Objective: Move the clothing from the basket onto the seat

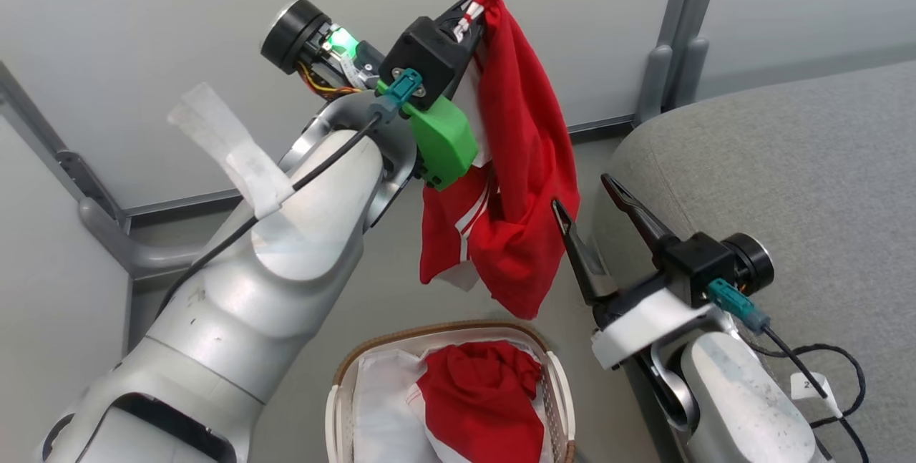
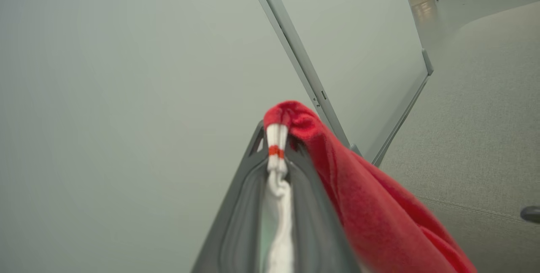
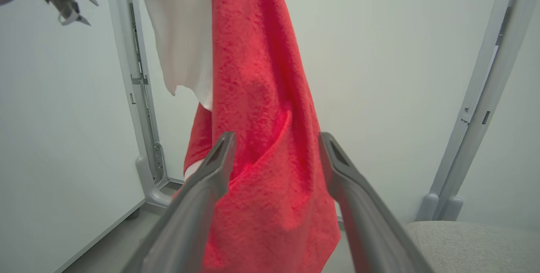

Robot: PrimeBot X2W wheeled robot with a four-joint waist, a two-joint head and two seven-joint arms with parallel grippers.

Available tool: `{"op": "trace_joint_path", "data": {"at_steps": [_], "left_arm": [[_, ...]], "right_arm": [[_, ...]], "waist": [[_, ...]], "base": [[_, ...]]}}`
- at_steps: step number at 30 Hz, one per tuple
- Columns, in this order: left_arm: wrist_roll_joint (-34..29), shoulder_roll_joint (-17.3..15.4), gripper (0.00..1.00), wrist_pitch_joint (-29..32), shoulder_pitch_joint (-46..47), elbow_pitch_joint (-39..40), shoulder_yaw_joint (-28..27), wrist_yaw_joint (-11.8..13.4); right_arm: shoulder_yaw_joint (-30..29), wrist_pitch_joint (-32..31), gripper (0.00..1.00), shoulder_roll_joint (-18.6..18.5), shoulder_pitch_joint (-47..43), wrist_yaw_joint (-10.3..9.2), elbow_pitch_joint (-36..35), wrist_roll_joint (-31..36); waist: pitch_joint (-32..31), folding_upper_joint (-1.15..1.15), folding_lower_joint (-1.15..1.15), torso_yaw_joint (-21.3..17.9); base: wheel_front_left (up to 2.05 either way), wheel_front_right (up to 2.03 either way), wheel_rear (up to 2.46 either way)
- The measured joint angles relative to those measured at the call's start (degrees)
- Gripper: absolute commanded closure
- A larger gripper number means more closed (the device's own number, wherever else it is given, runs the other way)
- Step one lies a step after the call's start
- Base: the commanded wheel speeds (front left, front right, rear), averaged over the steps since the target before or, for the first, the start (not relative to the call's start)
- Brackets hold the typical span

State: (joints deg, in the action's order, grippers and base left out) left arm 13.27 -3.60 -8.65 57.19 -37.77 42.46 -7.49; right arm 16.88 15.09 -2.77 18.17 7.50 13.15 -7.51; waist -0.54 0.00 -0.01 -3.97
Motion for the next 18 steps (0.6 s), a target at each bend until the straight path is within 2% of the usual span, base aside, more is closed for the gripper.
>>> {"op": "trace_joint_path", "data": {"at_steps": [6, 10, 14, 18], "left_arm": [[2.49, 0.55, 1.0, 0.53, 1.3, 0.91, 2.94, -0.01], [4.17, 0.62, 1.0, 0.24, 1.8, 2.44, 4.83, -0.02], [6.23, 0.67, 1.0, 0.1, 1.87, 5.09, 7.73, 0.3], [7.79, 0.67, 1.0, 0.07, 1.87, 7.35, 9.4, 0.94]], "right_arm": [[-0.54, 0.01, 0.0, -0.05, 4.31, 0.01, 8.65, 0.94], [1.92, 0.0, 0.0, -0.01, 6.62, 0.01, 13.0, 0.14], [5.52, 0.01, 0.0, 0.01, 8.86, 0.01, 15.05, -2.08], [6.25, 0.01, 0.0, 0.01, 9.9, 0.01, 15.92, -2.94]], "waist": [[-0.28, 0.0, 0.0, 2.38], [-0.47, 0.0, 0.0, 3.54], [-0.75, 0.0, 0.0, 4.32], [-0.97, 0.0, 0.0, 4.62]], "base": [[0.0, 0.0, 0.0], [0.0, 0.0, 0.0], [0.0, 0.0, 0.0], [0.0, 0.0, 0.0]]}}
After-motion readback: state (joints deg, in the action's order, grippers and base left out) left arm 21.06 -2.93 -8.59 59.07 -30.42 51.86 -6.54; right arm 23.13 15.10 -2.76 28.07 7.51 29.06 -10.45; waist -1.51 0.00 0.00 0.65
